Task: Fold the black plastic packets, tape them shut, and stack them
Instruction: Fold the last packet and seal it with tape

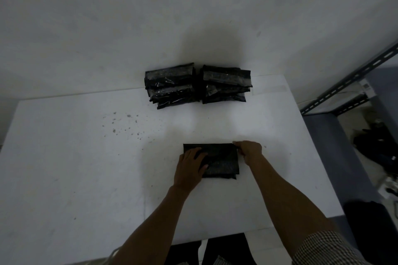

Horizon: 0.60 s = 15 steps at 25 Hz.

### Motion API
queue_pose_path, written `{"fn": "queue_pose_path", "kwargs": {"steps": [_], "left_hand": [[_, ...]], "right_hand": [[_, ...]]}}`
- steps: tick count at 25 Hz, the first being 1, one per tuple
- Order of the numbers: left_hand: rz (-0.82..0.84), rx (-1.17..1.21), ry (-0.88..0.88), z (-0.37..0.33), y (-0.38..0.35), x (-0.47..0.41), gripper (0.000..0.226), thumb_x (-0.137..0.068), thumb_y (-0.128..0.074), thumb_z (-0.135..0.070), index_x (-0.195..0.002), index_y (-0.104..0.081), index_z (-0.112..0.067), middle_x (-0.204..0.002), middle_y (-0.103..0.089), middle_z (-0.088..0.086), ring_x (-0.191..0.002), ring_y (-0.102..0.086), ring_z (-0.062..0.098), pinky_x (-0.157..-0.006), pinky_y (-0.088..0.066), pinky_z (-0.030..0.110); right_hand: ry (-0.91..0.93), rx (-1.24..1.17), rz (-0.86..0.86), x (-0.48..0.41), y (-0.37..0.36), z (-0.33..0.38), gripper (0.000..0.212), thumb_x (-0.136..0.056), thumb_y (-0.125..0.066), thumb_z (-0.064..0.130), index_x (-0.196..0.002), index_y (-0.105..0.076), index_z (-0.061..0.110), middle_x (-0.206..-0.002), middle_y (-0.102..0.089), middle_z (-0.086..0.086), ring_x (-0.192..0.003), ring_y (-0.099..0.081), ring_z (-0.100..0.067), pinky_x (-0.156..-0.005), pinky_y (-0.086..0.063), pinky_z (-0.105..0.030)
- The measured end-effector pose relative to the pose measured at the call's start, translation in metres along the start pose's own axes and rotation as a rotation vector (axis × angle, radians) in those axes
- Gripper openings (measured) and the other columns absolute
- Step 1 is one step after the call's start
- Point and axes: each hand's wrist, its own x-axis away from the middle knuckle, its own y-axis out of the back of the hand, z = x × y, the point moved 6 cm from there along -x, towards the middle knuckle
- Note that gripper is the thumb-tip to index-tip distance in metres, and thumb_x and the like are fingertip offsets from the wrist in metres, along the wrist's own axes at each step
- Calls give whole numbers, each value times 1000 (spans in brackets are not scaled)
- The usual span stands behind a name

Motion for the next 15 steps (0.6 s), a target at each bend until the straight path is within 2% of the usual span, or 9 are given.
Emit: {"fn": "queue_pose_path", "kwargs": {"steps": [1, 3, 5, 6, 8, 10, 11, 13, 15], "left_hand": [[-2, 3, 0, 0, 0, 0, 44, -86, -72, -31, -126, -60, -18, -134, -56, 9, -122, -53, 29, -96, -47, 43], [-6, -6, -4, 0, 0, 1, 44, -86, -72, -32, -126, -60, -19, -134, -56, 9, -122, -53, 28, -97, -46, 43], [-14, -20, -6, 0, 0, 2, 43, -87, -70, -32, -127, -60, -19, -134, -56, 8, -122, -53, 28, -98, -45, 42], [-16, -22, -8, 0, 0, 1, 43, -87, -70, -32, -127, -59, -19, -134, -56, 8, -122, -53, 28, -99, -45, 42], [-23, -20, -11, -1, 0, 2, 43, -87, -70, -32, -128, -59, -19, -134, -56, 9, -122, -52, 28, -99, -45, 43], [-30, -22, -7, -1, 0, 1, 44, -88, -70, -32, -128, -59, -19, -134, -56, 8, -123, -52, 28, -99, -46, 43], [-30, -24, -9, -1, 1, 1, 44, -88, -69, -32, -128, -59, -19, -134, -56, 8, -123, -52, 28, -99, -45, 42], [-26, -30, -16, -1, 0, 1, 44, -89, -68, -33, -129, -58, -19, -135, -55, 8, -124, -51, 28, -100, -44, 42], [-23, -26, -27, -1, 1, 0, 43, -89, -67, -33, -129, -58, -19, -136, -55, 9, -124, -51, 29, -100, -45, 44]], "right_hand": [[9, -39, -7, 2, 3, 0, 11, -80, -77, 14, -85, -68, 13, -93, -65, -6, -75, -60, -15, -75, -52, -27], [36, -79, -125, 8, 13, -1, 37, -77, -81, 16, -111, -67, 5, -108, -64, -8, -90, -61, -20, -79, -52, -29], [83, -147, -293, 18, 26, 1, 53, -77, -83, 19, -122, -58, 6, -110, -56, -6, -100, -57, -24, -82, -48, -29], [121, -129, -326, 20, 27, 4, 50, -78, -82, 23, -120, -58, 8, -108, -55, -4, -99, -57, -23, -82, -47, -29], [146, -2, -260, 13, 21, 2, 43, -78, -79, 38, -105, -62, 10, -103, -67, -6, -93, -63, -24, -78, -49, -28], [129, 140, -193, 9, 12, 1, 46, -80, -75, 46, -91, -68, 2, -98, -73, -15, -88, -67, -29, -76, -53, -31], [134, 154, -174, 9, 9, 2, 47, -81, -76, 44, -93, -70, -1, -100, -72, -15, -90, -67, -29, -80, -54, -33], [142, 87, -173, 11, 5, 2, 52, -77, -82, 36, -112, -64, 3, -110, -64, -7, -100, -63, -27, -91, -53, -36], [159, -12, -217, 24, 4, 8, 52, -78, -83, 25, -119, -56, 8, -108, -57, -6, -98, -59, -24, -87, -52, -32]]}}
